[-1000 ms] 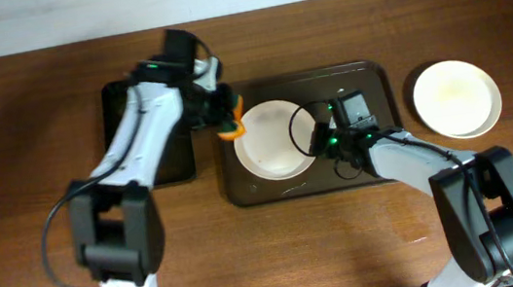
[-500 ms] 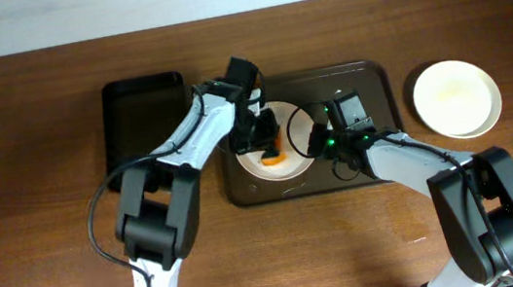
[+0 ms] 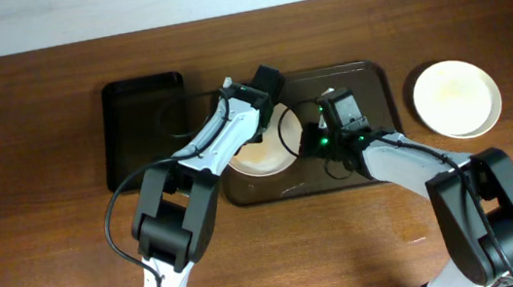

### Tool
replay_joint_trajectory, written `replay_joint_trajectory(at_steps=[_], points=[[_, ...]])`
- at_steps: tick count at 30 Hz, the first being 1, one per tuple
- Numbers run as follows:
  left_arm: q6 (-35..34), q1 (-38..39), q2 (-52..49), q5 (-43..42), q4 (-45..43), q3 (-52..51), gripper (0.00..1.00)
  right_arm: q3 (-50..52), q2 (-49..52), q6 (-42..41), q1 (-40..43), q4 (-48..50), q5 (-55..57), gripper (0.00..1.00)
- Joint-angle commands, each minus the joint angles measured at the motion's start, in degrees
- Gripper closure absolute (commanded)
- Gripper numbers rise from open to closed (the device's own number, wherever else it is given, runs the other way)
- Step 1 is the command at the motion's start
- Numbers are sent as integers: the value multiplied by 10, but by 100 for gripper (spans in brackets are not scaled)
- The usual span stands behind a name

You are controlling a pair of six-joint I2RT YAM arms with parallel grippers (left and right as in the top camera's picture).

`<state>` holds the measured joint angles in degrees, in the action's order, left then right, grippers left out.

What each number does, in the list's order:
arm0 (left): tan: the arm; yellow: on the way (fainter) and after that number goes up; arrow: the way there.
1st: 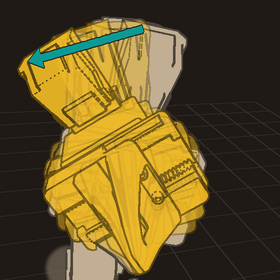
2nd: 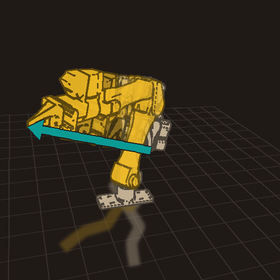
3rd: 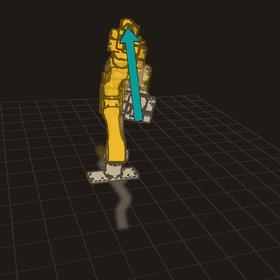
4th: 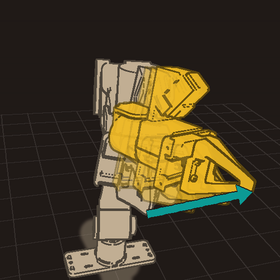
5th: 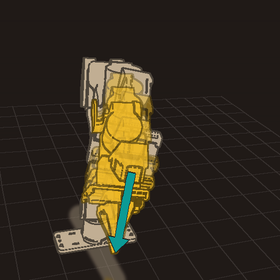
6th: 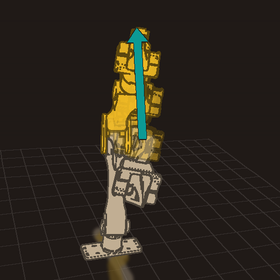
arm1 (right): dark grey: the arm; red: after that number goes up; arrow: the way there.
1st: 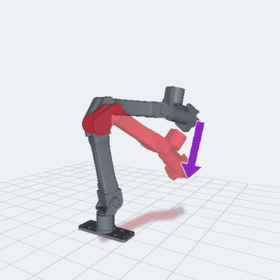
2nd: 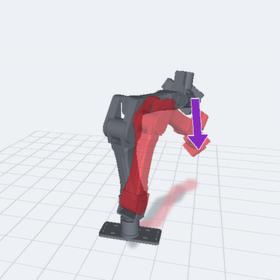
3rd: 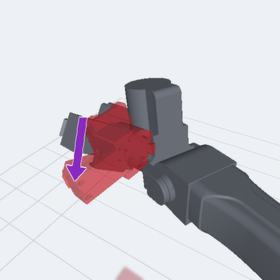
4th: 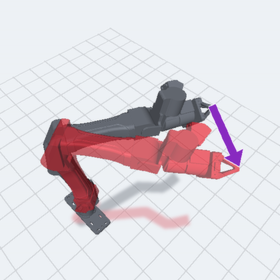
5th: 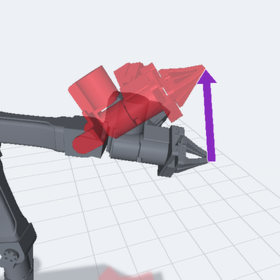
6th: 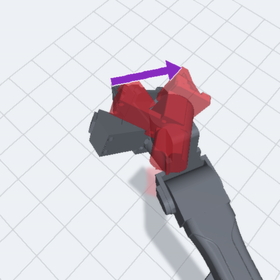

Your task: Clean dirty plates on tray and stack at the side

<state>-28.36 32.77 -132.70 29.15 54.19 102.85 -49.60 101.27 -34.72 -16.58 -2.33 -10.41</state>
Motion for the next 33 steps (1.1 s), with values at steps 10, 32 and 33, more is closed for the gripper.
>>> replay_joint_trajectory(at_steps=[10,32,33], points=[[44,-145,137,-114,63,118,100,-94,-13,91,12,-143,-32,80],[165,-307,-23,-313,68,115,0,-237,181,133,-53,-137,62,92],[165,-307,-23,-313,68,115,0,-237,180,133,-53,-139,63,96]])
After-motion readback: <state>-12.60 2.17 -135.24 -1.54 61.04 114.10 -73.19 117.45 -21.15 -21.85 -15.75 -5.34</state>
